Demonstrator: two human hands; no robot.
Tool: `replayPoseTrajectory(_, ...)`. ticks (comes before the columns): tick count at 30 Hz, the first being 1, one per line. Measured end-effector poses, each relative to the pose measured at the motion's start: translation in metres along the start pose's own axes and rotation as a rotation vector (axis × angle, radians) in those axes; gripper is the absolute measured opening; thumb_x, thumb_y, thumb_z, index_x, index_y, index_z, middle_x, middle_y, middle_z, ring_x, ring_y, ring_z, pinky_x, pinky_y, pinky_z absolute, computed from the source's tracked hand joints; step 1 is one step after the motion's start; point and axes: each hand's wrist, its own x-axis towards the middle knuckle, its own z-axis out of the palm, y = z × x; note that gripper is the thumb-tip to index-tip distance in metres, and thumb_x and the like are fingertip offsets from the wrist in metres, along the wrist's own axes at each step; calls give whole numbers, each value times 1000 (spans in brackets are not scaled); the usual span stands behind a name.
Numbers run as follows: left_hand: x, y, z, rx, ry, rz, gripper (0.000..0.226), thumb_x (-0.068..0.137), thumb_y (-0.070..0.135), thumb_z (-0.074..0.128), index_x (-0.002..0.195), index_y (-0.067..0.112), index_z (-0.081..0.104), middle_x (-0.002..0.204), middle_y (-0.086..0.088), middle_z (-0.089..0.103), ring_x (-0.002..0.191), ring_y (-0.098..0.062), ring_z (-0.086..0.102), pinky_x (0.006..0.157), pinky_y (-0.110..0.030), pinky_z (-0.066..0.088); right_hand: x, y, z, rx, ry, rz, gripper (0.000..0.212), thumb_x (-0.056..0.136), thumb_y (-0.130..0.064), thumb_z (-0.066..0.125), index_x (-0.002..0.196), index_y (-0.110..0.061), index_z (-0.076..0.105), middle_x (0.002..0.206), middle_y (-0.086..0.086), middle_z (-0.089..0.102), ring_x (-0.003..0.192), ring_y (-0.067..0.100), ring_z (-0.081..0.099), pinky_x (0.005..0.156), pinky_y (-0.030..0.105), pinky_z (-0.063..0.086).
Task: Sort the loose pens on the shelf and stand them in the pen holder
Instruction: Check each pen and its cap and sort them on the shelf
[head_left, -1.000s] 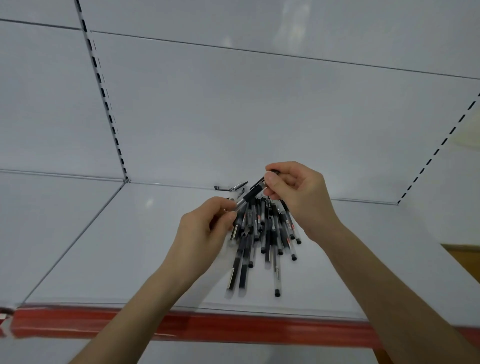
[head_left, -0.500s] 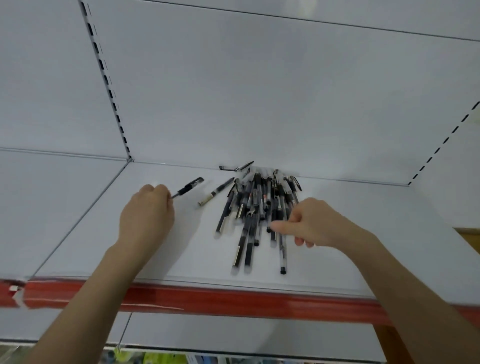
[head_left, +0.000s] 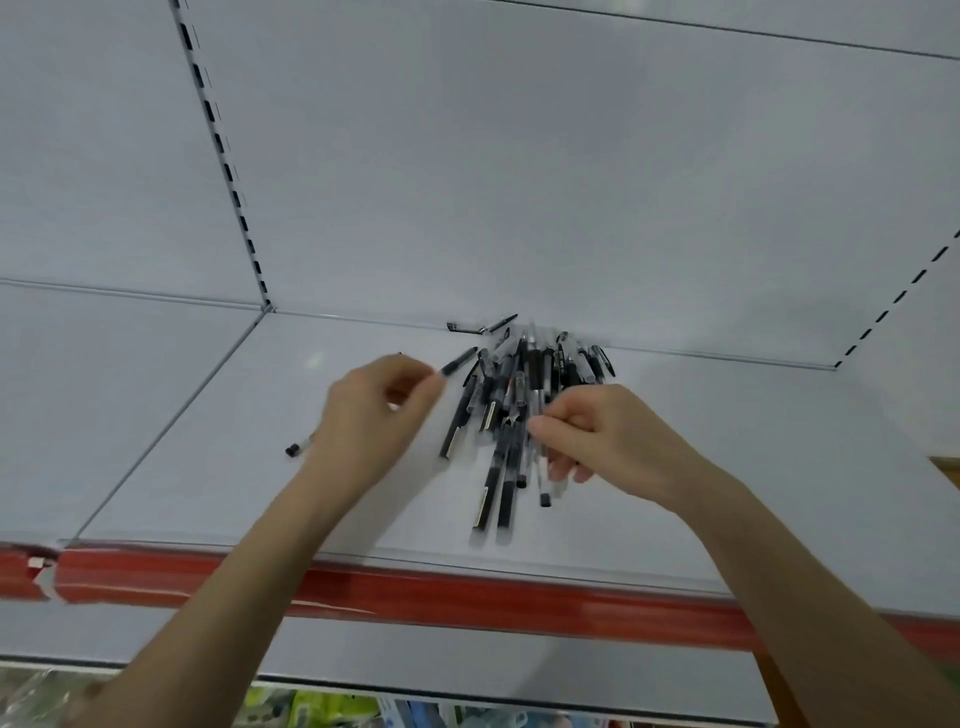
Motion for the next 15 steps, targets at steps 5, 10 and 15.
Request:
replayPoseTrajectory(5, 1, 22, 13, -451, -122, -91, 32, 84, 26, 62, 75, -5, 62, 73, -27, 61, 68, -33, 57, 69, -43, 51, 18, -24, 23, -16, -93, -174, 19, 91, -22, 55, 72, -22, 54, 64, -4, 62, 57, 3, 62, 52, 18, 49)
replayPoseTrajectory(10, 14, 10, -5, -642, 73, -266, 13, 90, 15, 55, 79, 9, 60, 72, -6, 67, 65, -14, 67, 71, -31, 56, 67, -28, 15, -85, 5, -216, 9, 90, -19, 57, 86, -15, 64, 78, -3, 65, 70, 7, 61, 69, 18, 48)
replayPoseTrajectory(15, 16, -1, -17, -609, 148, -303, 13, 91, 17, 54, 81, 10, 60, 63, -1, 63, 54, -12, 63, 65, -30, 56, 147, -21, 8, -508, 131, -216, 21, 93, -16, 48, 99, -2, 63, 100, 10, 64, 92, 27, 59, 84, 38, 48)
